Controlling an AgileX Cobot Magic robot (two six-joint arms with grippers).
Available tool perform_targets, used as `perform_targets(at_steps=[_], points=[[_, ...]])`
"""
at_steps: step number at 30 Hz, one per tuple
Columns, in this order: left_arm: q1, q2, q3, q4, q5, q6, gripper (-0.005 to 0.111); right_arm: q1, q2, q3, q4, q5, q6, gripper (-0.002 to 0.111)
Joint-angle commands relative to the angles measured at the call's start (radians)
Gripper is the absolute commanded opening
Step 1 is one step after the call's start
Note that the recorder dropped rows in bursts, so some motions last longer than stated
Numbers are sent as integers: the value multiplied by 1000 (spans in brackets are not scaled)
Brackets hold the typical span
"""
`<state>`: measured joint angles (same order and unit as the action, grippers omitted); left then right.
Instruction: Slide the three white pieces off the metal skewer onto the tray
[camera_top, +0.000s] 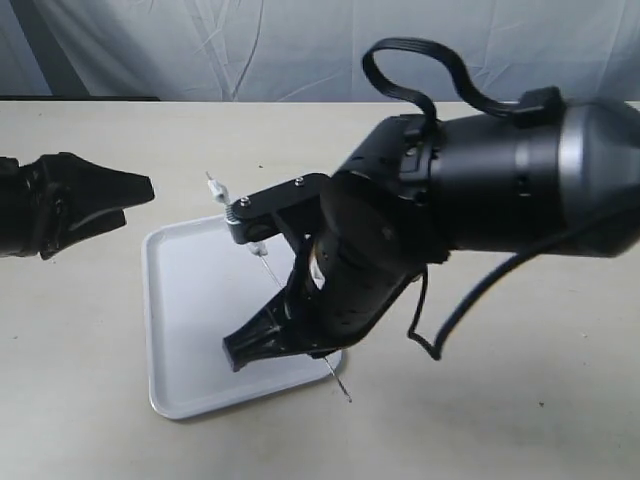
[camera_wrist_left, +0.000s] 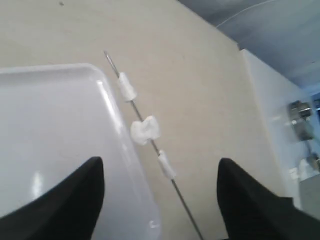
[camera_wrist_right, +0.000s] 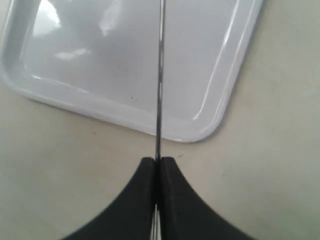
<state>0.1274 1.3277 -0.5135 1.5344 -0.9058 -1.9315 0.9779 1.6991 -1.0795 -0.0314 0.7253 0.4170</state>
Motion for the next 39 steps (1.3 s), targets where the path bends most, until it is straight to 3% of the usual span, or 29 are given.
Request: perform_targets(at_steps=[1,4,8,17,39], points=[[3,11,2,-84,-64,-11,62,-1,-75,84,4,-70,7,-1],[3,81,2,-69,-104,-31,62,0,-122,116,31,-104,7,-1],[-20,195,2,-194,-237,-8,62,22,-147,137,31,-104,7,-1],[-89,247,0,-286,-186,85,62,52,-148,137,24,-118,7,-1],[-91,314,-94,-274,-141,85,62,59,-148,137,31,-163,7,-1]])
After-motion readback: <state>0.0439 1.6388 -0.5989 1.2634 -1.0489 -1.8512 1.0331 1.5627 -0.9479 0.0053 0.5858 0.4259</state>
